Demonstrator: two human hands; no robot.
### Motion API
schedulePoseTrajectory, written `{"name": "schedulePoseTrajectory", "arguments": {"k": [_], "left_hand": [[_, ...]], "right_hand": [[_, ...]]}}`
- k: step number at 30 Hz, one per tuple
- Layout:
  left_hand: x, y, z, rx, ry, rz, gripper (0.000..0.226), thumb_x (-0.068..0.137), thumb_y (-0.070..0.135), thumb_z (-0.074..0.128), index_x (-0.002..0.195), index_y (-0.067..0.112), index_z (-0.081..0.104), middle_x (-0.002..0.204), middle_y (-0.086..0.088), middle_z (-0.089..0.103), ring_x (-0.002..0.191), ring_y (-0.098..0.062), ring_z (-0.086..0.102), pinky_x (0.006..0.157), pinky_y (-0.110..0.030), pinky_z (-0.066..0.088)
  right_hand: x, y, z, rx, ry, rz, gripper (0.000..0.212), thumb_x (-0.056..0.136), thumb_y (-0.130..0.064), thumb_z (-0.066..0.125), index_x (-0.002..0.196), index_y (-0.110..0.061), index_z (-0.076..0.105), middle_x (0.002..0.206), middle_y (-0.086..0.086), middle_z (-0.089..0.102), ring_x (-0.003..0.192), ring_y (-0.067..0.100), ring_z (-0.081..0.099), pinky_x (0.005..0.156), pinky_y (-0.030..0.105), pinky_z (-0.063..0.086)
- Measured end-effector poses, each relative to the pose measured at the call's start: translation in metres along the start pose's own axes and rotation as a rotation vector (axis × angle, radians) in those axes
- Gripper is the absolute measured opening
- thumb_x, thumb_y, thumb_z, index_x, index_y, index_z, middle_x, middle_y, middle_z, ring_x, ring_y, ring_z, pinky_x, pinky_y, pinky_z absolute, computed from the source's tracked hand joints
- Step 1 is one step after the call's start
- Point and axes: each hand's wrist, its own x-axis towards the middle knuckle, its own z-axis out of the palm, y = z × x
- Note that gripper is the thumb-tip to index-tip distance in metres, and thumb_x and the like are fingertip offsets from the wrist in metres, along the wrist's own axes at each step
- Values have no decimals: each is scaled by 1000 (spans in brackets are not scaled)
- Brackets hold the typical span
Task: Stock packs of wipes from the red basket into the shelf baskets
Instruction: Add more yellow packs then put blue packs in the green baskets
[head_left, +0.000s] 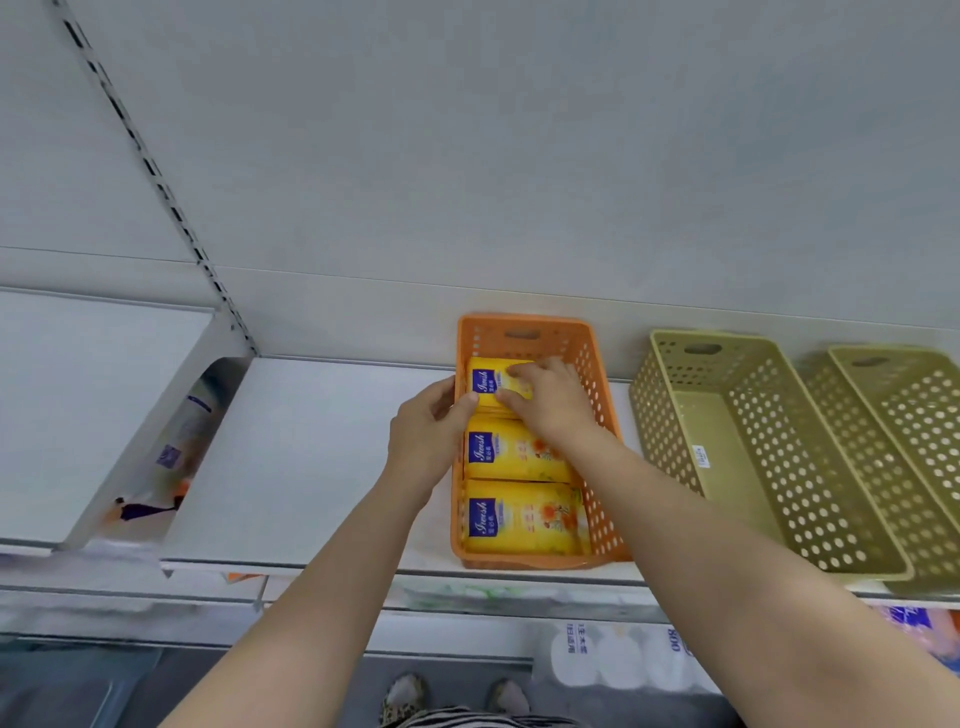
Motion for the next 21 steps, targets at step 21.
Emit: {"name": "schedulePoseTrajectory", "arguments": {"k": [21], "left_hand": [[-1, 7, 9, 45, 27, -28, 33, 97, 35, 60, 128, 24, 63, 112, 5, 73, 92, -11, 72, 71, -23, 57]], "right_hand": [[10, 2, 5, 135, 25, 111, 60, 85, -54, 69, 138, -30, 54, 140, 3, 47, 131, 26, 36, 108, 40, 32]]}}
